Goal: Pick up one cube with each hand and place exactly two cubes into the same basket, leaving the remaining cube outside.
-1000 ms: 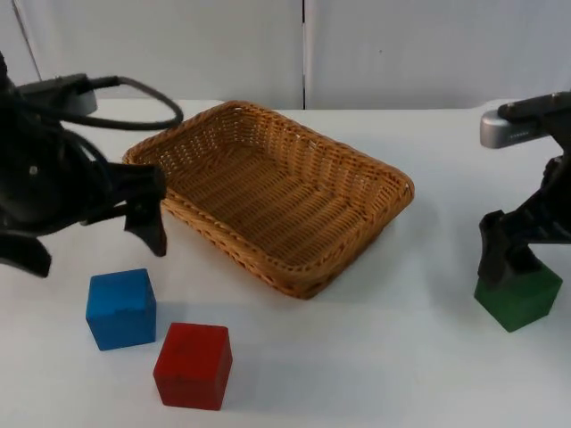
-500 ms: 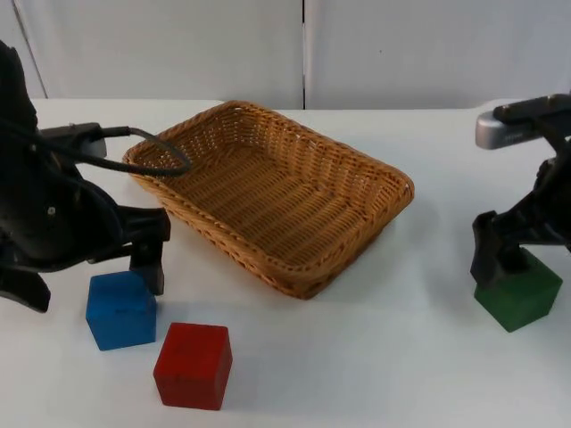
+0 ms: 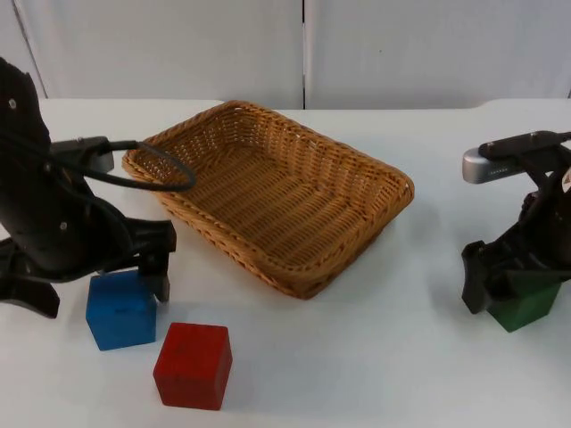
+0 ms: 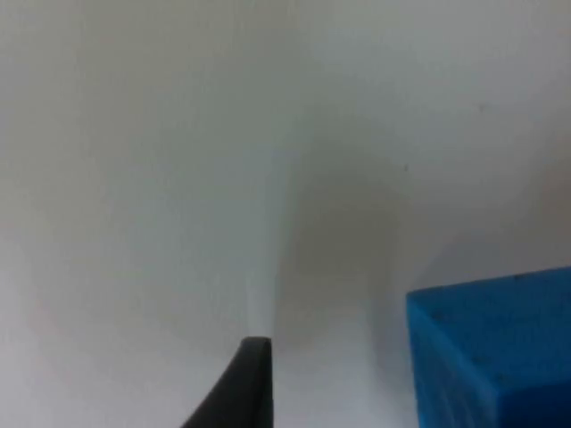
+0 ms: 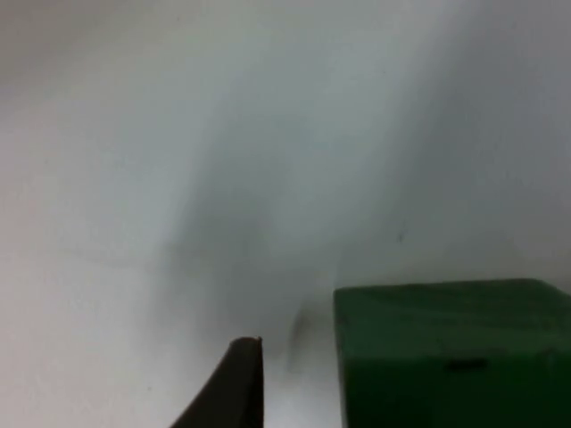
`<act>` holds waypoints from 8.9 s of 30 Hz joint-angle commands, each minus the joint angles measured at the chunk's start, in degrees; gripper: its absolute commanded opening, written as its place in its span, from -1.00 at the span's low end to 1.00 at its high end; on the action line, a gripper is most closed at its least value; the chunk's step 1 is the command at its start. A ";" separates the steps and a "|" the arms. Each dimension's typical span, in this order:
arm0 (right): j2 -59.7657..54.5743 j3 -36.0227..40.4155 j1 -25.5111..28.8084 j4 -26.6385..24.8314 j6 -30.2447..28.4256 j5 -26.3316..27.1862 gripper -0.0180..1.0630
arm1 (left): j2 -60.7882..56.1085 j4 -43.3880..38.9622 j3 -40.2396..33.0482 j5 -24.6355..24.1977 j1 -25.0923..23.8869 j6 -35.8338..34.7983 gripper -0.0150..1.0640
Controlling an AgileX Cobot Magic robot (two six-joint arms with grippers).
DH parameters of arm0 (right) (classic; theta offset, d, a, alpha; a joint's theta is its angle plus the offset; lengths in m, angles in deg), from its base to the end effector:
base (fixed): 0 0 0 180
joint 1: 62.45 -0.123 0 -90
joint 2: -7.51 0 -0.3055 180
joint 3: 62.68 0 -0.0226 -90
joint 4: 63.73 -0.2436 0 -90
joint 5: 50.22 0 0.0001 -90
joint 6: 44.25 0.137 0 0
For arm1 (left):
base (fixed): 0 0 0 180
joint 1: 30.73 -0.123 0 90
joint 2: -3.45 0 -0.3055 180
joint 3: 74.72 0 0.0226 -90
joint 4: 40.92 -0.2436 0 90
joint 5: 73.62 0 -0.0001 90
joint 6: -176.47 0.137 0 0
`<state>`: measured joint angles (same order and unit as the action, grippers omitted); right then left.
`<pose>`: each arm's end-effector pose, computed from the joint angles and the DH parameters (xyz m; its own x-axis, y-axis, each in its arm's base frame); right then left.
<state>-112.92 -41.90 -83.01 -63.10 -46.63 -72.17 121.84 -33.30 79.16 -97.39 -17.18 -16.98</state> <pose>0.3415 0.1275 0.0795 -0.8768 -0.3841 -0.2891 -0.3959 0.9181 -0.0189 0.3222 -0.0852 0.0727 -0.9768 -0.1231 -0.1751 -0.1028 0.9873 -0.1210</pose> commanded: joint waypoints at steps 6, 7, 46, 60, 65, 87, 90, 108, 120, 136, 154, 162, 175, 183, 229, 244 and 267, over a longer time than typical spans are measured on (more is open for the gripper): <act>0.11 -0.19 -0.14 0.30 0.38 1.05 0.93 | 1.99 0.80 0.11 1.57 0.39 1.62 0.89; 0.11 -0.19 -0.14 0.30 0.38 1.17 0.93 | 1.99 0.93 0.11 1.66 0.39 1.62 0.89; 11.14 -0.19 -0.14 0.53 0.47 -5.21 -0.97 | -9.19 -2.68 0.11 -3.01 0.39 1.50 -0.98; 29.03 -0.19 -0.14 0.67 0.47 -10.51 -0.97 | -23.44 -7.17 0.11 -7.52 0.39 1.50 -0.98; 33.44 -0.19 -0.14 0.67 0.47 -12.41 -0.97 | -28.13 -7.17 0.11 -7.86 0.39 1.50 -0.98; 36.26 -0.19 -0.14 0.67 0.47 -12.59 -0.97 | -32.26 -8.52 0.07 -8.16 0.39 1.62 -0.98; 36.26 -0.19 -0.14 0.55 0.47 -12.60 -0.97 | -32.26 -8.52 0.07 -7.39 0.39 1.62 -0.98; 36.05 -0.19 -0.14 0.10 0.21 -12.42 -0.97 | -32.26 -8.52 0.19 -3.68 0.39 3.21 -0.98; 31.91 -0.19 -3.59 -2.47 -2.76 -10.03 -0.97 | -26.96 -7.61 5.24 -1.49 0.39 5.80 -0.98; 17.17 -15.02 -10.85 -2.34 -2.76 -10.46 -0.97 | -10.62 2.89 20.08 -1.62 0.39 19.61 -0.98; -6.98 -36.74 -13.30 -2.68 -3.00 -10.81 -0.97 | 7.87 6.91 34.99 -4.33 0.39 28.81 -0.98; -10.35 -37.32 -13.30 -3.22 -3.00 -6.78 -0.97 | 12.22 13.09 36.79 -3.70 0.39 33.56 -0.98; -15.52 -37.32 -13.30 -5.77 -3.00 -0.14 -0.97 | 16.15 16.78 36.79 -1.48 0.39 35.62 -0.98; -18.44 -37.32 -13.30 -7.24 -3.00 1.63 -0.97 | 16.38 17.26 36.79 -1.48 0.39 35.62 -0.98; -10.18 -37.32 -13.30 -6.74 -6.12 -1.67 0.31 | 10.26 17.27 36.79 -4.25 0.39 35.58 0.97; 5.85 -37.32 -13.30 -6.74 -6.20 -6.80 0.31 | -4.58 15.76 36.79 -6.44 0.39 35.58 0.97; 12.16 -37.32 -13.30 -6.98 -6.07 -15.70 0.31 | -12.23 15.77 36.67 -16.20 0.39 35.58 0.97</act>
<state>-101.62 -78.91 -95.96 -70.04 -52.38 -87.03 110.76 -17.37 115.62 -112.27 -16.96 18.60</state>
